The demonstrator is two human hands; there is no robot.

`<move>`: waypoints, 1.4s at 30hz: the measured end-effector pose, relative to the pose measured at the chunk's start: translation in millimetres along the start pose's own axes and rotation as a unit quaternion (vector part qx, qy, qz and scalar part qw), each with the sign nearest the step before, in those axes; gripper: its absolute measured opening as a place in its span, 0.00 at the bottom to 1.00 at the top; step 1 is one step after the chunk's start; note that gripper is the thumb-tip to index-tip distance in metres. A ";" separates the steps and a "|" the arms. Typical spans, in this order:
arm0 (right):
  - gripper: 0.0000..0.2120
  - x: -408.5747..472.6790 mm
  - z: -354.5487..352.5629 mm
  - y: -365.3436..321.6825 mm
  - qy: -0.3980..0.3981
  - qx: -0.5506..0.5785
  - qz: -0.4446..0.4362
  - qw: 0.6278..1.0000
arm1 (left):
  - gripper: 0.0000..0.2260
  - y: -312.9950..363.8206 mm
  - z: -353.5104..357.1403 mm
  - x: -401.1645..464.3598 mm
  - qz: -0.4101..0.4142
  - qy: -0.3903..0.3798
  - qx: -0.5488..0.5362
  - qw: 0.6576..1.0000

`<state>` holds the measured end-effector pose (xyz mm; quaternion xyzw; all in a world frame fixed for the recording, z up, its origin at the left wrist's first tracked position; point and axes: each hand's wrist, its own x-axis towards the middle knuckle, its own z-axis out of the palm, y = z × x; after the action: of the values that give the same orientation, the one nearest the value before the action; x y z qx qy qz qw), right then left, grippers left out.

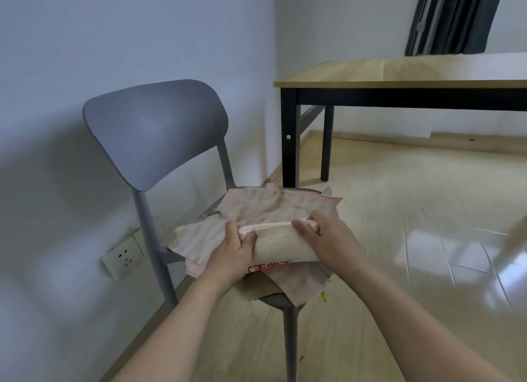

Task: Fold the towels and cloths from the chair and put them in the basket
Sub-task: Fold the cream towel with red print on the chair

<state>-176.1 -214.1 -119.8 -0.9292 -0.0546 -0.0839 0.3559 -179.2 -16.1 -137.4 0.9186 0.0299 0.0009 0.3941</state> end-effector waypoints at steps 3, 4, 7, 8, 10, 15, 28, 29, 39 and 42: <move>0.21 15.9 8.5 8.6 0.023 -0.031 0.014 0.999 | 0.11 2.3 11.7 7.3 -0.025 0.038 -0.010 0.999; 0.21 20.1 10.8 11.1 0.015 -0.018 0.027 0.999 | 0.11 2.2 14.8 9.9 -0.031 0.052 -0.004 0.998; 0.25 27.8 14.9 13.8 -0.004 0.043 0.062 0.997 | 0.13 1.7 19.8 16.7 -0.041 0.068 0.009 0.997; 0.25 28.9 15.5 13.1 -0.005 0.061 0.069 0.996 | 0.14 -0.2 20.3 20.0 -0.047 0.066 0.013 0.997; 0.23 30.5 15.4 10.7 -0.001 0.088 0.083 0.993 | 0.17 -3.2 19.6 25.5 -0.066 0.058 0.014 0.996; 0.17 36.7 21.2 9.9 -0.008 0.173 0.121 0.977 | 0.12 -4.4 20.7 28.3 -0.078 0.061 -0.006 0.995; 0.19 32.4 -2.1 -8.9 -0.001 0.284 0.165 0.945 | 0.03 22.3 13.5 -5.0 0.070 0.194 -0.204 0.957; 0.17 30.2 -8.6 -13.1 -0.010 0.287 0.161 0.944 | 0.02 28.1 8.4 -8.2 0.076 0.197 -0.236 0.949; 0.04 0.3 -33.6 -19.9 0.027 0.323 0.143 0.935 | 0.24 54.7 -5.9 -24.3 0.013 0.091 -0.260 0.961; 0.07 -3.5 -32.9 -19.4 0.045 0.328 0.131 0.934 | 0.18 55.9 -3.4 -25.7 0.019 0.101 -0.243 0.965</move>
<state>-186.5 -222.0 -83.7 -0.7546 0.0594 -0.0560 0.6511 -201.9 -53.5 -94.0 0.7908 0.0510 0.1082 0.6003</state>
